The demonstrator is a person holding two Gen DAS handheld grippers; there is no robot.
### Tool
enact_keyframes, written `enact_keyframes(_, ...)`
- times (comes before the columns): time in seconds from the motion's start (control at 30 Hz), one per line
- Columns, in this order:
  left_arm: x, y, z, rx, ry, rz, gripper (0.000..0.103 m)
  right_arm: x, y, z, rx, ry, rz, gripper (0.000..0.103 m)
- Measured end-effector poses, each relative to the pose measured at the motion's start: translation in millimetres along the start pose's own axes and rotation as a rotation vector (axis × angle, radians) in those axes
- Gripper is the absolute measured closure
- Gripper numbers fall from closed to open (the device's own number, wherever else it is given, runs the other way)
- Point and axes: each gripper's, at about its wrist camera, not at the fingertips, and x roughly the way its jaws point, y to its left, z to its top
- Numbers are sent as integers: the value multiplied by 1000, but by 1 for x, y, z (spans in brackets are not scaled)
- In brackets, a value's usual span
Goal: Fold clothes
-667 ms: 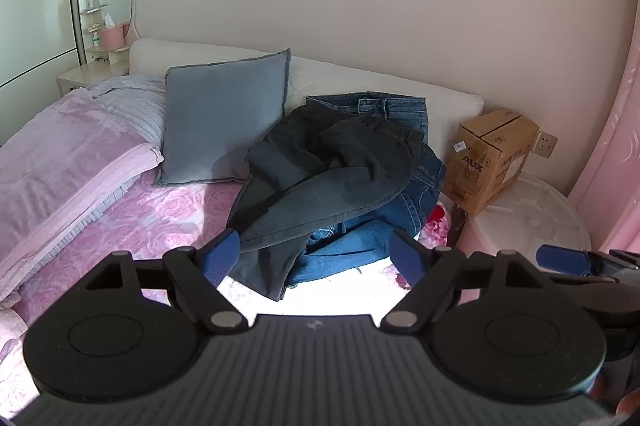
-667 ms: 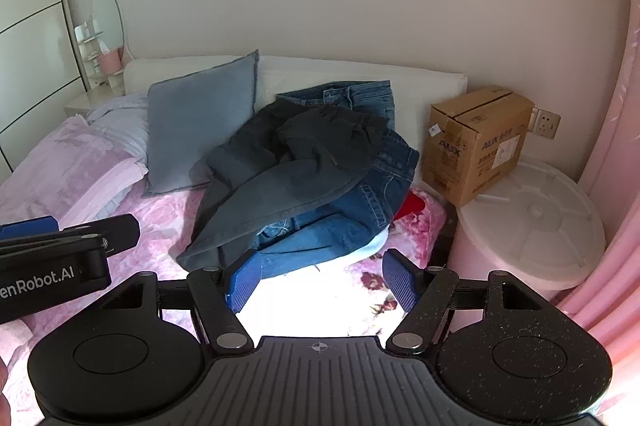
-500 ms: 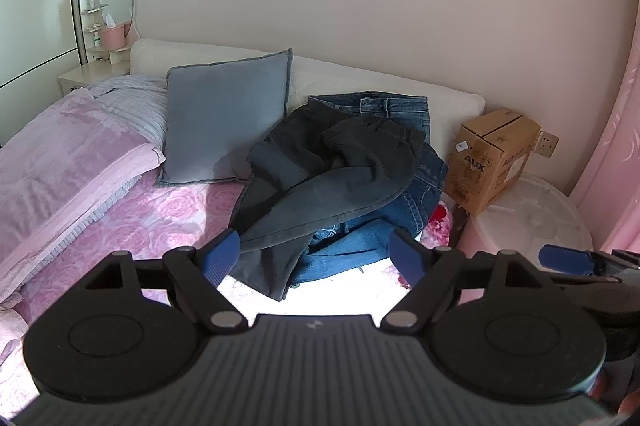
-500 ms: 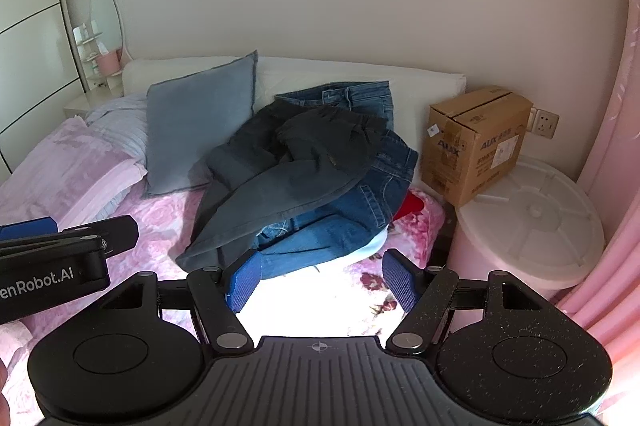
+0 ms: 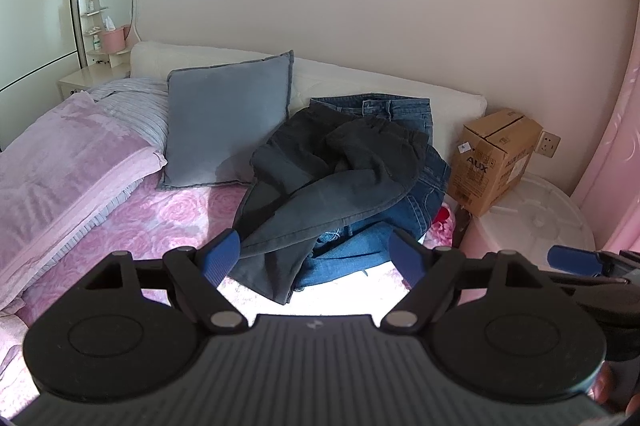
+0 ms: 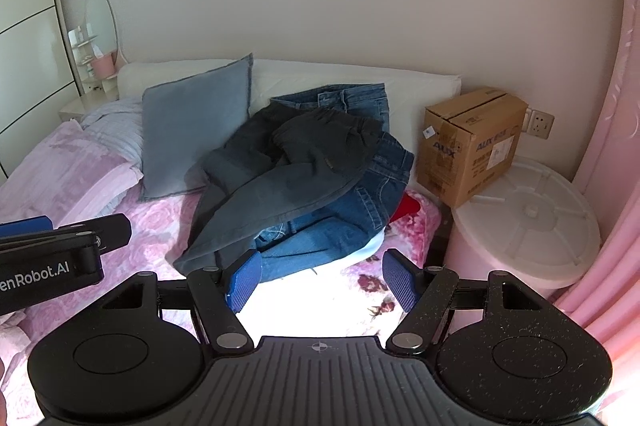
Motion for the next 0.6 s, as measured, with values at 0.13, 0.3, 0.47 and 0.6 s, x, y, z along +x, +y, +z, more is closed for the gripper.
enact_keyframes(0.13,2,1,1,-2,1,2,24,2,1,0,2,5,-1,33)
enact_keyframes(0.3,4,2,4,-5,5,3,24,4,2,1,3,13,-3,33)
enact_keyframes(0.47,6,4,4,-9,6,-2,24,4,3,1,2,11,-11,33)
enact_keyframes(0.6,6,9,2,-8,5,-5,24,4,3,2,3,11,-14,33)
